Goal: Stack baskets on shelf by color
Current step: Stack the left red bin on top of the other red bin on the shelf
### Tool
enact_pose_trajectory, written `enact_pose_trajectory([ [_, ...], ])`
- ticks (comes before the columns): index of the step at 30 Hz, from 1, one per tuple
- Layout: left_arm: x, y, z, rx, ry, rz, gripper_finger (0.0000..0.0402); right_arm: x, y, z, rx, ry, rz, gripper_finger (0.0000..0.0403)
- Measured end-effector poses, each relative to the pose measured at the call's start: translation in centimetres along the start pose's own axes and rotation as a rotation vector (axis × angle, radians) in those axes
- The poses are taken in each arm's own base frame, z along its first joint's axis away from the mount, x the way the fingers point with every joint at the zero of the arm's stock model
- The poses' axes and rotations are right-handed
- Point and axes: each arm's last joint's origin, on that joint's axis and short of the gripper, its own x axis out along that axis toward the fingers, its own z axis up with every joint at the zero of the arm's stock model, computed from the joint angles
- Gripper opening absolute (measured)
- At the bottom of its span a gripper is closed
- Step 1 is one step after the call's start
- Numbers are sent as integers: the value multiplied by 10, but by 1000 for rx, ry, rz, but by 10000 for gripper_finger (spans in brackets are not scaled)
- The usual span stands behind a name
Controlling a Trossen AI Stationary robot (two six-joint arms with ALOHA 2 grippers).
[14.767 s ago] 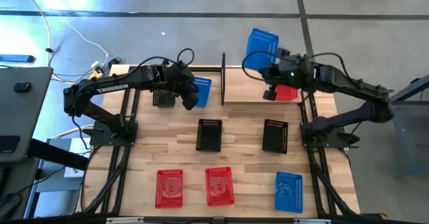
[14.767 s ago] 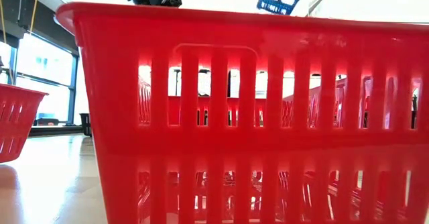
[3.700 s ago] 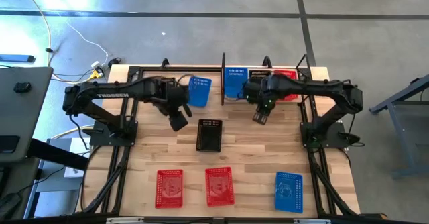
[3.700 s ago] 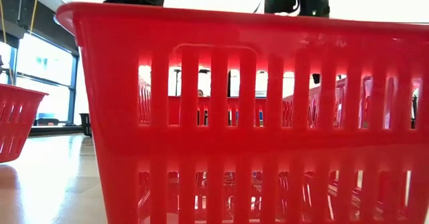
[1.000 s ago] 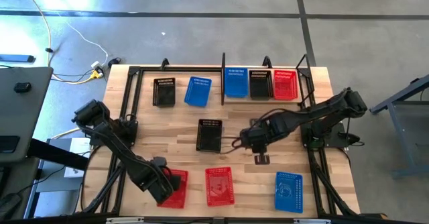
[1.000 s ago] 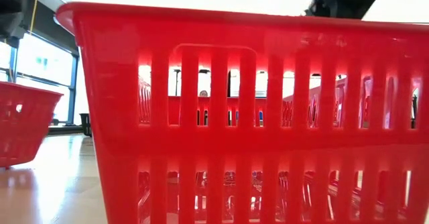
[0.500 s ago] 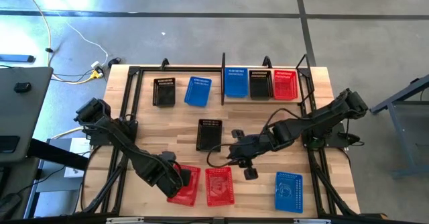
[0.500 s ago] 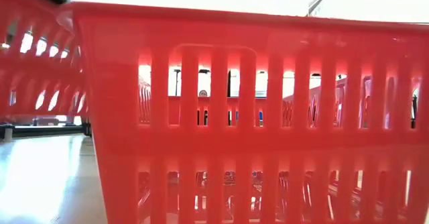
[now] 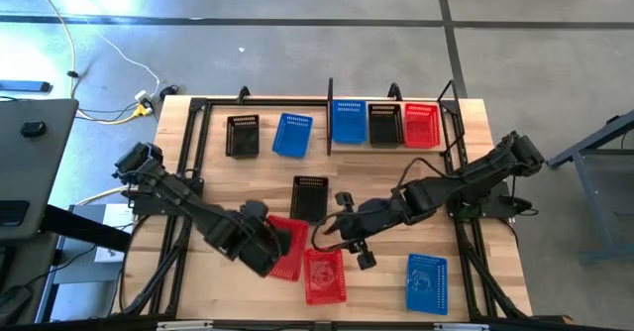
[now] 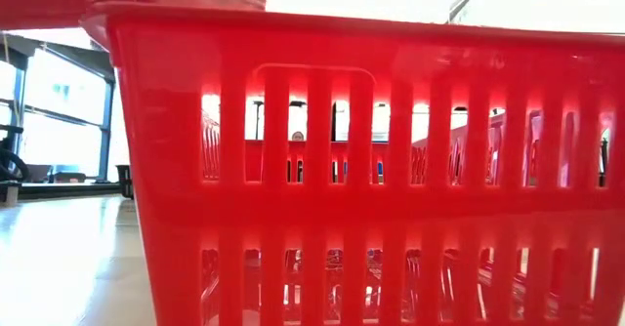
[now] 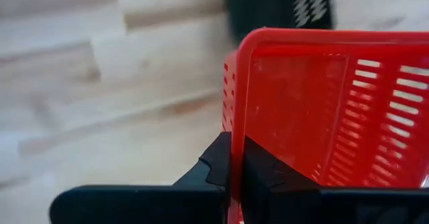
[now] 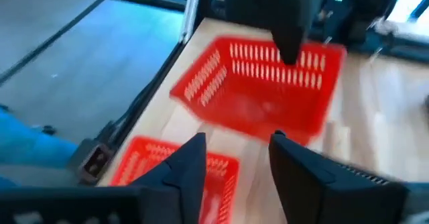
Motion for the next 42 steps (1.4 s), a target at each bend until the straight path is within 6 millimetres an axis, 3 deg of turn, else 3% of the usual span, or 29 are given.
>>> enact_pose_trajectory([
  [8,6,-19,54,37,-101,-5,3,0,-1,6,-69,-62,-50,172],
  [17,16,-27,105,22,-134,12,3,0,-11,-1,-176,30,-185,172],
  [25,22,-36,128,-12,-150,-58,3,6,-31,-7,-128,78,-234,172],
  [33,28,-38,151,-67,-173,-74,3,23,-37,-23,-53,178,-245,172],
  [42,27,-49,156,-59,-151,-191,3,35,-47,-42,-16,321,-364,172],
])
